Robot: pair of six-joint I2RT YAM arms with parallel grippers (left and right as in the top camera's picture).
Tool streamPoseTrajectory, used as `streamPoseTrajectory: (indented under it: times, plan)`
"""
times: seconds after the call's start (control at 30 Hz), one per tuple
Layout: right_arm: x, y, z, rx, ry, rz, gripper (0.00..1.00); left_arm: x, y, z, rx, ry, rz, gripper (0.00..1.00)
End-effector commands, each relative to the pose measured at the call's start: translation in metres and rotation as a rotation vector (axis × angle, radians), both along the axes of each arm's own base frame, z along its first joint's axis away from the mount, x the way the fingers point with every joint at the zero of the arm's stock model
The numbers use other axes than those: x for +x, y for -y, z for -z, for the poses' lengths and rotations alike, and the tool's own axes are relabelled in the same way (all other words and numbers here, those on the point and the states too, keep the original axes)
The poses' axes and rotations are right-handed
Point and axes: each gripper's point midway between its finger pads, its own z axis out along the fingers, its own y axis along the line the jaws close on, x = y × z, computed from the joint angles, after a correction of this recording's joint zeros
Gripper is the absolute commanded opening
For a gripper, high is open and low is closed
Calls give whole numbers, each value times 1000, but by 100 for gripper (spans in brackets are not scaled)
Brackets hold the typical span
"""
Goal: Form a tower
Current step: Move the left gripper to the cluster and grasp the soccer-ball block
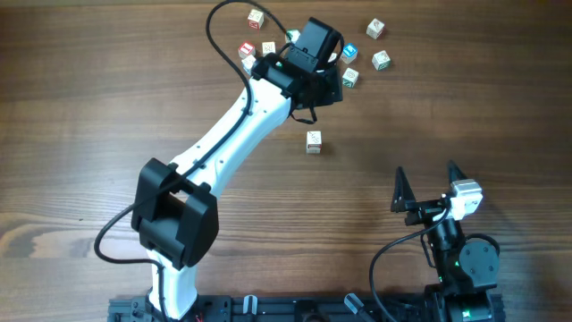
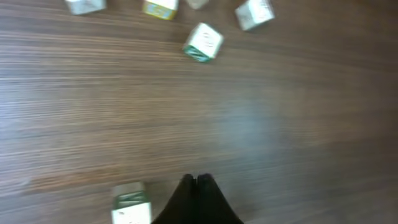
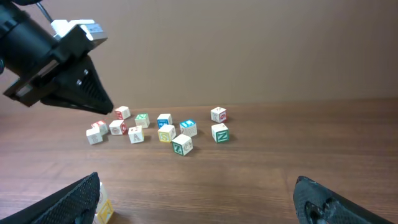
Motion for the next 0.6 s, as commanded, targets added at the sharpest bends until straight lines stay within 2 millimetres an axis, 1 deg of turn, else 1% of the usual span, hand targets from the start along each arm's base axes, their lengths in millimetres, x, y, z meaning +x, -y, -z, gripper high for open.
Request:
streamPoseTrajectory:
  times: [0.0,0.07,0.13,0.23,0.3,0.33,0.5,0.57]
  plan:
    - [-1,-3,-1,-1,7,-17,100,-15,30,-15,-61,18,75,4]
    - [-1,-3,-1,-1,7,-17,100,-13,33,-16,-44,52,57,4]
    - [-1,-3,-1,-1,7,-17,99,-5,24,-15,-24,62,-46,4]
    - [-1,-3,-1,-1,7,-17,100,-2,21,-8,-27,36,-108,4]
    - [-1,-3,-1,-1,7,-17,100,-4,20,3,-10,9,-116,4]
    - [-1,-3,-1,-1,6,-17,100,-4,16,15,20,-10,-124,4]
    - [-1,-3,-1,-1,7,-17,100,0,6,50,109,-41,-154,4]
    - [-1,-3,-1,-1,6,-17,100,3,2,60,131,-47,-166,4]
